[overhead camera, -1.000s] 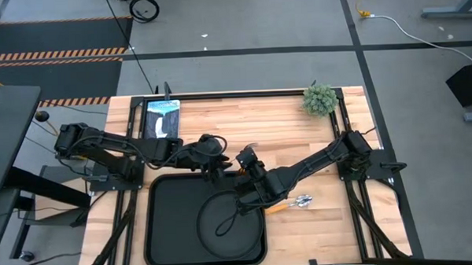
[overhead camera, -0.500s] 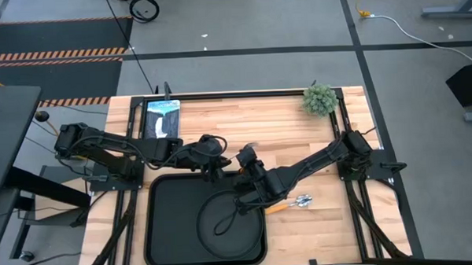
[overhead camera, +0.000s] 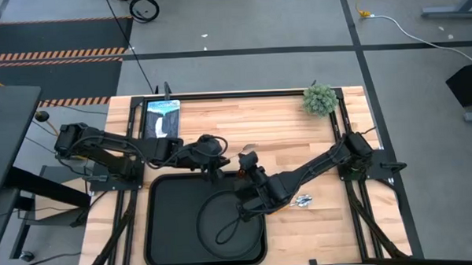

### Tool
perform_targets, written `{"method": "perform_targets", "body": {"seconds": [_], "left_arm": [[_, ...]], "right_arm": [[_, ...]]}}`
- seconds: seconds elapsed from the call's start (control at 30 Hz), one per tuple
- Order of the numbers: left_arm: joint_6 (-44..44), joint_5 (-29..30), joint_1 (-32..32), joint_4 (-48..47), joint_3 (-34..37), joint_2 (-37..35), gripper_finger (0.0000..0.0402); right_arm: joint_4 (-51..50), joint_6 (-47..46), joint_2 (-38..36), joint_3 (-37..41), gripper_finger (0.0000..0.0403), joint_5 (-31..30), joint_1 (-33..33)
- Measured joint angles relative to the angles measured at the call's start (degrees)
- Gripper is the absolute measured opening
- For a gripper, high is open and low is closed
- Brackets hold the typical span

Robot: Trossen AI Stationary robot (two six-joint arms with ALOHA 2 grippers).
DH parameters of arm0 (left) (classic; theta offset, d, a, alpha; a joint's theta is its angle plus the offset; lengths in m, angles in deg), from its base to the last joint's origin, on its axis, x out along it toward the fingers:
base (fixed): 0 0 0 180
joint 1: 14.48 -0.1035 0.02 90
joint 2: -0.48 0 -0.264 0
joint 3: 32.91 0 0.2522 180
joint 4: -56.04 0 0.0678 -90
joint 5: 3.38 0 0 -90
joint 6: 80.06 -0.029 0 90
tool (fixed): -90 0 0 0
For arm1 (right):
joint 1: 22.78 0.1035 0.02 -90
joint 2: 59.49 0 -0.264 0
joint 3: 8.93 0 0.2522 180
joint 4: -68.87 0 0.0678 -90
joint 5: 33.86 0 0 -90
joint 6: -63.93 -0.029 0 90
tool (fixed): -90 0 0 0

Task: Pick and place plate/cup/fork/spoon on tray
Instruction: Put the orange fork on the black serving tray

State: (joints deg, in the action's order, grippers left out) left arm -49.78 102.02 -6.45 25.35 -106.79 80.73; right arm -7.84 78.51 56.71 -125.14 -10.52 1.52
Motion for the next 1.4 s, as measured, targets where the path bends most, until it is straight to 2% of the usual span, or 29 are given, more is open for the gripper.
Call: {"method": "perform_targets", "body": {"seconds": [0.23,0.4,0.47,0.67,0.9,1.13,1.4], "left_arm": [[-0.3,3.2,2.4,-7.2,0.0,0.0,0.0008],[3.5,7.7,6.2,-7.5,2.7,0.0,0.0008],[6.8,9.9,8.4,-6.6,4.8,0.0,0.0008],[18.8,18.2,17.0,0.1,12.7,0.0,0.0010],[35.8,28.0,28.0,3.4,15.9,-0.5,0.0010],[52.7,37.7,38.9,6.9,17.0,1.2,0.0010],[69.4,41.9,47.2,14.9,17.0,10.7,0.0011]], "right_arm": [[-9.7,-13.1,-2.2,0.0,0.0181,-1.2,3.2],[-26.0,-31.9,-4.9,0.0,0.0181,-0.7,3.9],[-26.5,-36.8,-6.7,0.9,0.0181,-0.8,3.8],[-23.2,-38.8,-14.8,9.3,0.0180,-2.3,4.1],[-17.3,-44.9,-24.3,21.8,0.0180,-2.7,3.7],[-4.3,-38.7,-29.9,31.6,0.0180,-0.3,3.7],[2.2,-30.4,-31.1,33.6,0.0180,1.9,5.1]]}}
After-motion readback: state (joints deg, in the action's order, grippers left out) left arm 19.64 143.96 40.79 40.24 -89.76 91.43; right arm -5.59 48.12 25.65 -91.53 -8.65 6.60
